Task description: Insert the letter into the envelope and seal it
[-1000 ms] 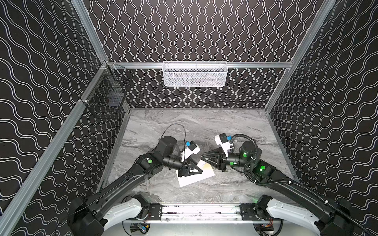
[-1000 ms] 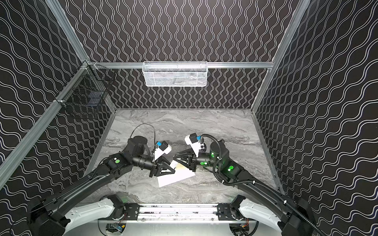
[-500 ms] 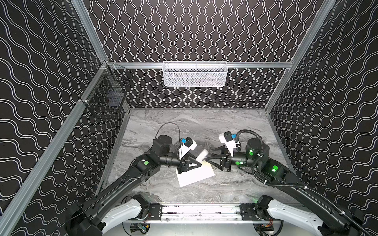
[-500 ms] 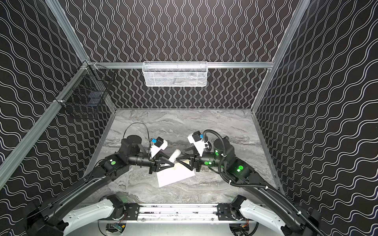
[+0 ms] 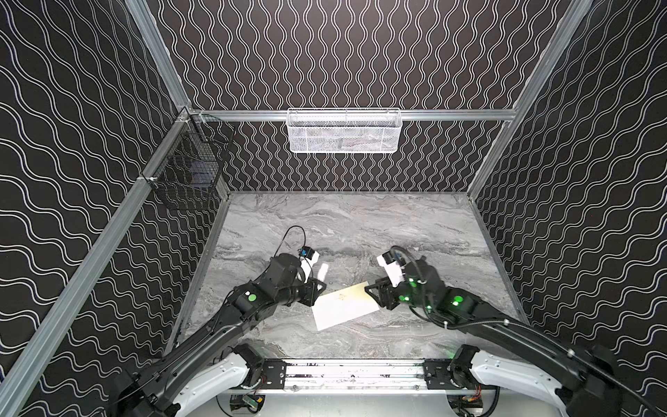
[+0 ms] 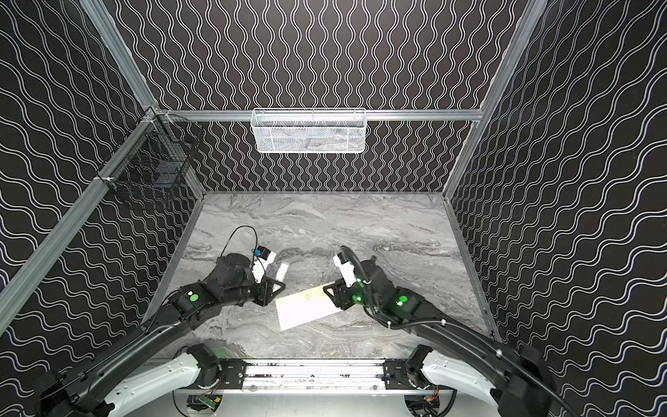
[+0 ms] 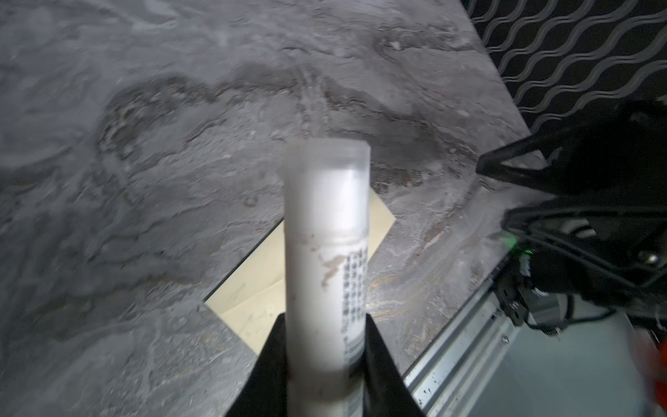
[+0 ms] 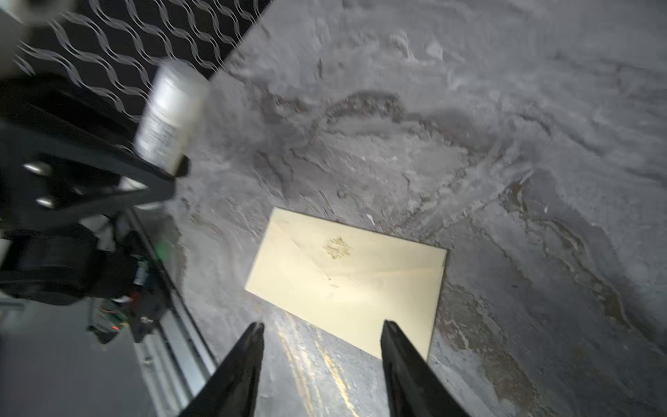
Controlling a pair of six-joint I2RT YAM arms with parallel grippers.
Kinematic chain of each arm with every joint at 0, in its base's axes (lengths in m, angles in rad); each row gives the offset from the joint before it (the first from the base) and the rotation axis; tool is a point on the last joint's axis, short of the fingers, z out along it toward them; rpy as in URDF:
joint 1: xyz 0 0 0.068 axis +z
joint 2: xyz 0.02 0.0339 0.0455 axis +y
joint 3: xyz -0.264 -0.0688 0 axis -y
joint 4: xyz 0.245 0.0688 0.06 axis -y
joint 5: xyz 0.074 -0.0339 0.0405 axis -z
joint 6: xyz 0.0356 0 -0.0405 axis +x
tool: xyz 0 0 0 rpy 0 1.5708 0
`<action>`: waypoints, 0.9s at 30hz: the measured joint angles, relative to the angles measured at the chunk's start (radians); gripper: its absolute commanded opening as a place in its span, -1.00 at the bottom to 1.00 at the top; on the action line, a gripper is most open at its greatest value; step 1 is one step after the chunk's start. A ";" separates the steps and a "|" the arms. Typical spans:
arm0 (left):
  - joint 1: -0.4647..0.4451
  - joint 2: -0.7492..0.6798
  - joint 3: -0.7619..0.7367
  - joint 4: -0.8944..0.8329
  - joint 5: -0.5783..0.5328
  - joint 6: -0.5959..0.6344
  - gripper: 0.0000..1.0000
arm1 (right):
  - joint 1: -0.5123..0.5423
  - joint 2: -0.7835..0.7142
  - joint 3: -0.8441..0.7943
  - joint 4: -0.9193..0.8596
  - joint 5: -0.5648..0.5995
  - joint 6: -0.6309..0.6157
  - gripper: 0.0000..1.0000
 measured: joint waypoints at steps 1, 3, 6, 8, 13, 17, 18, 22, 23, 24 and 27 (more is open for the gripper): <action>0.001 -0.012 -0.026 -0.014 -0.032 -0.029 -1.00 | 0.002 0.045 -0.003 0.018 0.004 -0.005 0.06; 0.006 -0.024 -0.068 -0.038 -0.074 -0.072 -1.00 | 0.002 0.142 0.003 0.066 0.021 -0.031 0.07; 0.011 -0.027 -0.120 -0.055 -0.122 -0.137 -1.00 | 0.002 0.291 0.053 0.112 0.027 -0.063 0.10; 0.013 -0.025 -0.146 -0.056 -0.135 -0.166 -1.00 | -0.001 0.377 0.097 0.138 0.027 -0.085 0.12; 0.014 -0.011 -0.185 -0.079 -0.163 -0.216 -1.00 | -0.051 0.550 0.190 0.191 -0.004 -0.119 0.19; 0.014 -0.008 -0.200 -0.078 -0.170 -0.239 -1.00 | -0.083 0.633 0.242 0.196 -0.035 -0.132 0.19; 0.014 -0.007 -0.202 -0.080 -0.171 -0.239 -1.00 | -0.090 0.643 0.247 0.196 -0.047 -0.134 0.20; 0.014 0.004 -0.202 -0.082 -0.174 -0.240 -1.00 | -0.124 0.650 0.226 0.190 -0.069 -0.140 0.20; 0.014 0.008 -0.203 -0.080 -0.174 -0.240 -1.00 | -0.133 0.649 0.211 0.191 -0.076 -0.140 0.20; 0.013 0.013 -0.207 -0.075 -0.174 -0.240 -1.00 | -0.143 0.648 0.193 0.188 -0.084 -0.140 0.20; 0.009 0.027 -0.224 -0.068 -0.172 -0.241 -1.00 | -0.161 0.642 0.158 0.197 -0.101 -0.138 0.20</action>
